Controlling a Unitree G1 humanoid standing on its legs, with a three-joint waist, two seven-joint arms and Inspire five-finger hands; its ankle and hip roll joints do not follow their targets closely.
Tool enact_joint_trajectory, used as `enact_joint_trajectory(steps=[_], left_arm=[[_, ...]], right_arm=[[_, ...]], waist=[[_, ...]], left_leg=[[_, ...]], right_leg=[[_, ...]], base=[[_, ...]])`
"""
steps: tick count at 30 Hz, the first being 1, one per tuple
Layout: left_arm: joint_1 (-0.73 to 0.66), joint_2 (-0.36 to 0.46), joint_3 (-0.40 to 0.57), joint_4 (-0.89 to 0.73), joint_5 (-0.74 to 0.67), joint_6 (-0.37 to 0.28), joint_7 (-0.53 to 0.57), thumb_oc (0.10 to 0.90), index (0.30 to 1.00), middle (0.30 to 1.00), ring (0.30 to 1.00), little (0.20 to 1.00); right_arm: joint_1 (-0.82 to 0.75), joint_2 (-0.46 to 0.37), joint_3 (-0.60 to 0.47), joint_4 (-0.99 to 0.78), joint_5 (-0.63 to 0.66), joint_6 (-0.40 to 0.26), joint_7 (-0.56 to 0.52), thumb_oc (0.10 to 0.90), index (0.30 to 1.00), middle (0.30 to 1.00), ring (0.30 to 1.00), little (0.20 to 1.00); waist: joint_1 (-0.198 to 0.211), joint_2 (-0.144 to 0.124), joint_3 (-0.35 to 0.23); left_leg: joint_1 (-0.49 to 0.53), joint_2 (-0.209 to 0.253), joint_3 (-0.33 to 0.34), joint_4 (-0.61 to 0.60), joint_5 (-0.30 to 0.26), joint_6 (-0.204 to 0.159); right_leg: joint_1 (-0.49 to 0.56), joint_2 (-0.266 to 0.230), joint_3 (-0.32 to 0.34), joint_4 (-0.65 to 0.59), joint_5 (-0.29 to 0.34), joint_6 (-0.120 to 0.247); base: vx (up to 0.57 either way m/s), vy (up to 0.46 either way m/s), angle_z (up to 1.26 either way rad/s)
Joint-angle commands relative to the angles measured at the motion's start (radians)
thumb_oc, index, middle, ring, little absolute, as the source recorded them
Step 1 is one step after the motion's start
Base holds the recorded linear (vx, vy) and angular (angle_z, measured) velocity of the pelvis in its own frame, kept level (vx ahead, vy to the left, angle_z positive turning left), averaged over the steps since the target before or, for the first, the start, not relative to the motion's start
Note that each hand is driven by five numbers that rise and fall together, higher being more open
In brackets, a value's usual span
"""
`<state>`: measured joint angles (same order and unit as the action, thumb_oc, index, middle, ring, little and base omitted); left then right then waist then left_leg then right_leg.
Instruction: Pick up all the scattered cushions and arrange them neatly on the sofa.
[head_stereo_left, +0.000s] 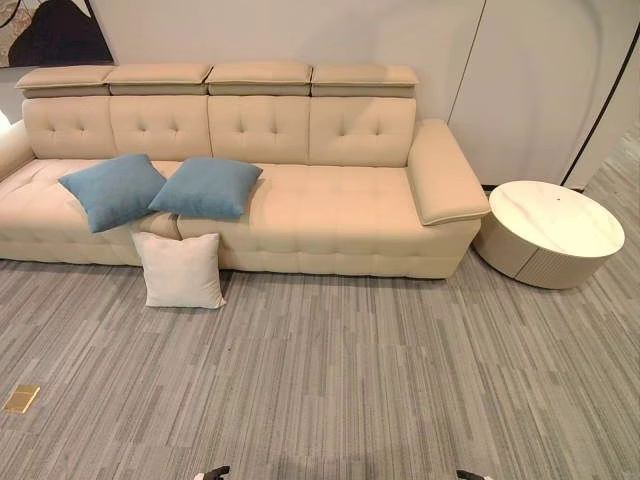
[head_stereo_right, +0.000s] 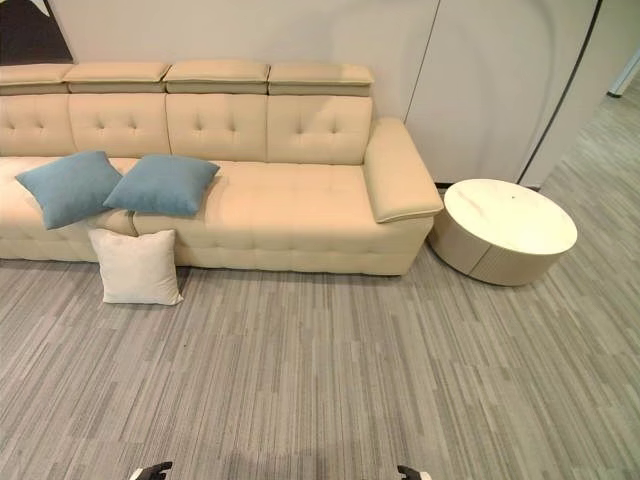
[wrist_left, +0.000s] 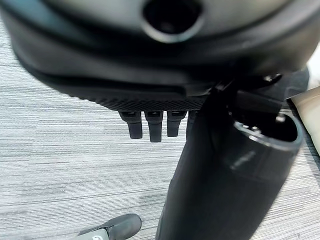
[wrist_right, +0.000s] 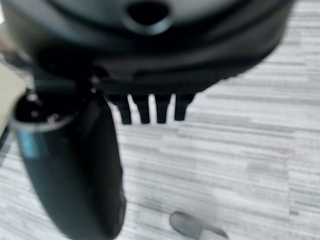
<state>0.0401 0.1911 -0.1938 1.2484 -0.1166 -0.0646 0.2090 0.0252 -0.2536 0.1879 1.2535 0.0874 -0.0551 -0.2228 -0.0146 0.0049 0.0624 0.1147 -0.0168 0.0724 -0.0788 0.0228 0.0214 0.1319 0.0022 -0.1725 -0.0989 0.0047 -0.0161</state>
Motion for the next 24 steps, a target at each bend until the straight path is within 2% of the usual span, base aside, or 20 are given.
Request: enact_joint_trajectory(steps=[1, 18, 20, 24], left_arm=[[-0.064, -0.001, -0.003, 0.045, 0.015, -0.025, 0.0, 0.8, 0.9, 0.9, 0.9, 0.9], [-0.072, 0.004, -0.022, 0.052, 0.04, -0.012, -0.039, 0.8, 0.9, 0.9, 0.9, 0.9], [-0.078, 0.005, -0.028, 0.051, 0.045, -0.011, -0.038, 0.8, 0.9, 0.9, 0.9, 0.9], [-0.101, 0.005, -0.048, 0.045, 0.046, -0.012, -0.034, 0.8, 0.9, 0.9, 0.9, 0.9]], right_arm=[[-0.07, -0.018, 0.025, 0.055, -0.012, -0.018, -0.028, 0.8, 0.9, 0.9, 0.9, 0.9], [-0.075, -0.023, 0.051, 0.045, -0.037, -0.005, -0.003, 0.8, 0.9, 0.9, 0.9, 0.9], [-0.082, -0.027, 0.053, 0.048, -0.04, -0.005, -0.004, 0.8, 0.9, 0.9, 0.9, 0.9], [-0.097, -0.04, 0.054, 0.046, -0.043, -0.006, -0.009, 0.8, 0.9, 0.9, 0.9, 0.9]], waist=[[-0.003, -0.031, 0.014], [-0.013, -0.026, 0.028], [-0.013, -0.025, 0.035], [-0.011, -0.031, 0.067]], left_leg=[[0.019, 0.036, -0.009, -0.008, -0.077, -0.052], [0.004, 0.048, -0.021, -0.008, -0.065, -0.062], [-0.006, 0.051, -0.027, -0.008, -0.055, -0.065], [-0.087, 0.051, -0.043, 0.08, -0.057, -0.073]], right_leg=[[0.033, -0.058, -0.012, 0.012, -0.072, 0.113], [0.02, -0.043, -0.006, 0.023, -0.08, 0.094], [0.005, -0.039, -0.009, 0.036, -0.086, 0.088], [-0.029, -0.042, -0.024, 0.067, -0.101, 0.07]], base=[[0.0, 0.0, 0.0], [0.0, -0.023, 0.01], [-0.04, -0.049, 0.19], [-0.08, -0.039, 0.19]])
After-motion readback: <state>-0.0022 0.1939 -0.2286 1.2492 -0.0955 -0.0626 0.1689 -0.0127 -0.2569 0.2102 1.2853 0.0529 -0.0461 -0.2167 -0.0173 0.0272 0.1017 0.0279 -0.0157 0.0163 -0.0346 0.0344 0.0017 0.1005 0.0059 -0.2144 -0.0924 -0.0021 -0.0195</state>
